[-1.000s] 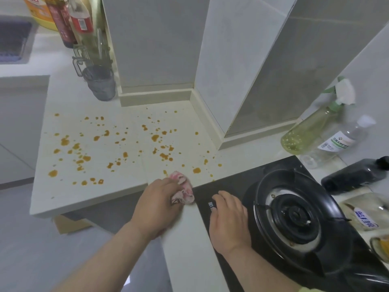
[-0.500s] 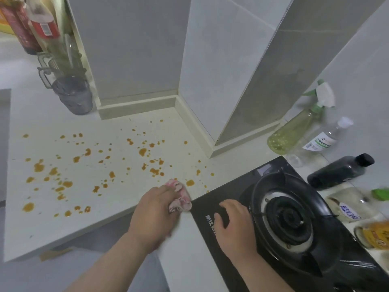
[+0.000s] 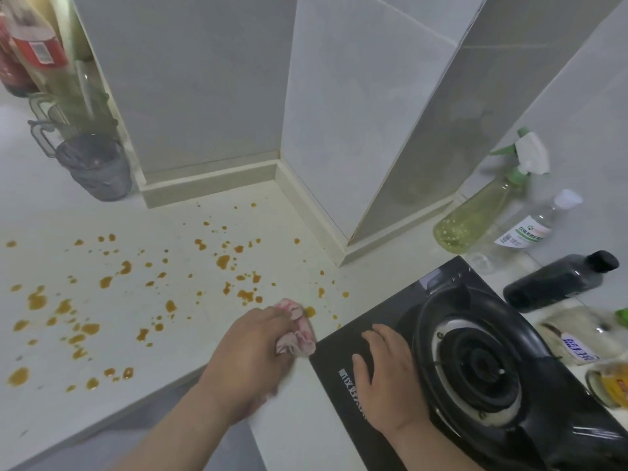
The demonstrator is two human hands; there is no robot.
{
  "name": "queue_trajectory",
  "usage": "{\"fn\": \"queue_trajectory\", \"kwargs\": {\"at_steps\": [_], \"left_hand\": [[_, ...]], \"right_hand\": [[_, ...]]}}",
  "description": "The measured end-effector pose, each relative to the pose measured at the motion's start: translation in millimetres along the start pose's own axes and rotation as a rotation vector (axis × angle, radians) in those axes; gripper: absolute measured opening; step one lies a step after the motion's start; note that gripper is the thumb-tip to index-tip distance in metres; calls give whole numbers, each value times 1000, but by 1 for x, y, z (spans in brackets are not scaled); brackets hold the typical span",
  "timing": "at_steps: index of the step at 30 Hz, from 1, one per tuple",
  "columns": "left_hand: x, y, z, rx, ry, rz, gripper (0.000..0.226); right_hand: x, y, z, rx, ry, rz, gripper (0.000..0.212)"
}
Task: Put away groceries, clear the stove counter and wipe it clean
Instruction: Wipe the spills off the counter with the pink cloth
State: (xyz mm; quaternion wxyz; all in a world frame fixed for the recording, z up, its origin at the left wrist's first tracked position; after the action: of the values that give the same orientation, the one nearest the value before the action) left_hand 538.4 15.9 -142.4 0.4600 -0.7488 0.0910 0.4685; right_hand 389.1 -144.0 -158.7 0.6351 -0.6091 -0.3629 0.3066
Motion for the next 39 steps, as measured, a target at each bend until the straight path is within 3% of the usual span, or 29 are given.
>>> {"fn": "queue_trajectory", "kwargs": {"at_steps": [12, 17, 22, 32, 39], "left_hand": [[-19, 28, -61, 44, 88, -48, 25], [-15, 23, -46, 45, 110, -117, 22], [-4, 16, -38, 85, 149, -81, 24], [-17, 27, -72, 56, 60, -21, 10], [-20, 37, -92, 73, 62, -9, 24]], "right_hand": [[-3, 2, -3, -28, 7, 15, 34], [-2, 1, -2, -38, 8, 12, 47], [-3, 1, -2, -31, 0, 2, 31], [-4, 0, -1, -41, -4, -13, 30], [-3, -1, -2, -46, -19, -23, 32]]}}
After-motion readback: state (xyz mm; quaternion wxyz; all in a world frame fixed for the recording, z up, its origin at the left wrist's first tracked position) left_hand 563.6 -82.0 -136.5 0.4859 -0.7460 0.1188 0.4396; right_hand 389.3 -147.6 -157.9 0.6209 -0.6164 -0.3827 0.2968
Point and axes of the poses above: each hand's wrist, its own z-axis away from the middle knuckle, its own y-axis out of the palm, x = y × z, the point moved 4 cm from there along -z, towards the middle knuckle, and after that the axes turned 13 degrees about z, right-handed, at the moved point
